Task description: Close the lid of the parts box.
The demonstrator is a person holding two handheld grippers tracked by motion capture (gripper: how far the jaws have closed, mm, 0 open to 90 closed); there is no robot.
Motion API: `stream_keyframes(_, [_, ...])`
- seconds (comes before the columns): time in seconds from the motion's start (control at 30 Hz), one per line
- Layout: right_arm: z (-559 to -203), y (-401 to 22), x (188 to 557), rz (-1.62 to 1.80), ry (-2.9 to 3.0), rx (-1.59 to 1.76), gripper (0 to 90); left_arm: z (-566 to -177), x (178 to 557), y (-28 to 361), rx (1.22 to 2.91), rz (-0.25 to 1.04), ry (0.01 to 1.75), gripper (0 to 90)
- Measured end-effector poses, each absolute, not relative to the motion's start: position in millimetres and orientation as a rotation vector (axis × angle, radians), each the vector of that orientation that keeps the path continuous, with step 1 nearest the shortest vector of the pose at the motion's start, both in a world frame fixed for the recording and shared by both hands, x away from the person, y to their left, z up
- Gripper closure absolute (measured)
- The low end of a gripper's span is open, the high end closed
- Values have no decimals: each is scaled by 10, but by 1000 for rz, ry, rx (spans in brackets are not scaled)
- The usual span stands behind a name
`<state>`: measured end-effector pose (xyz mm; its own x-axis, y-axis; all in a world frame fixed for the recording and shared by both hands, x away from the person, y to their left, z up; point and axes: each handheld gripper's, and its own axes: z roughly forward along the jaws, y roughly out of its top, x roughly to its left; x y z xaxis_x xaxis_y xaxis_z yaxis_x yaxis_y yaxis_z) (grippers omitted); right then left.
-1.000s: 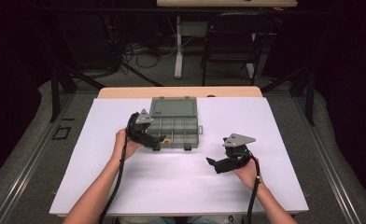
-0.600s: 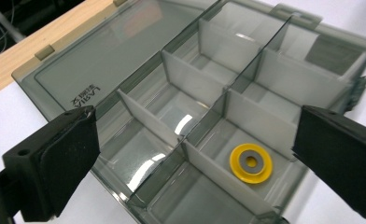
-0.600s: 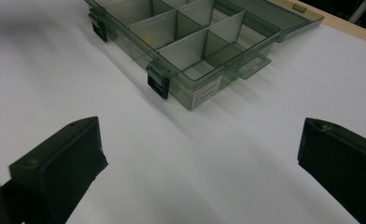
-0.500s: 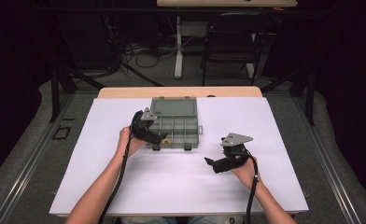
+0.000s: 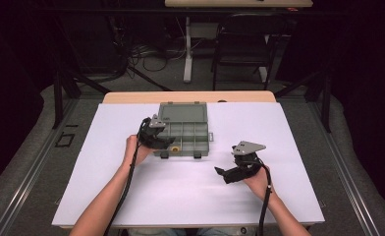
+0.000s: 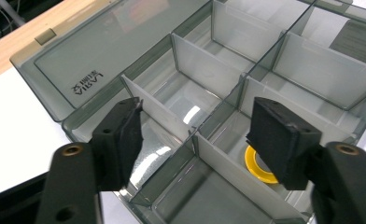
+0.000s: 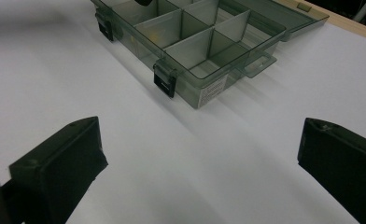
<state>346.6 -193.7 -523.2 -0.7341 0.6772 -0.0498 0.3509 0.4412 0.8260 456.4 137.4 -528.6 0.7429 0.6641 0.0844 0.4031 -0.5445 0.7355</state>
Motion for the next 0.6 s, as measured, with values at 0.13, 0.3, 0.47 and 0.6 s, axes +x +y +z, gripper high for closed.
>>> stream_keyframes(0.13, [-5235,-1939,3467,1205,2324,877,0,-5315,4578,1370,2209,450,812,398])
stream_keyframes(0.3, [-5226,-1945,3459,1208,2319,878,0,-5344,4586,1354,2227,442,826,430])
stream_keyframes(0.47, [-5221,-1957,3463,1214,2316,882,0,-5366,4593,1341,2232,437,836,448])
stream_keyframes(0.6, [-5227,-1968,3477,1215,2319,884,0,-5401,4604,1340,2228,417,853,464])
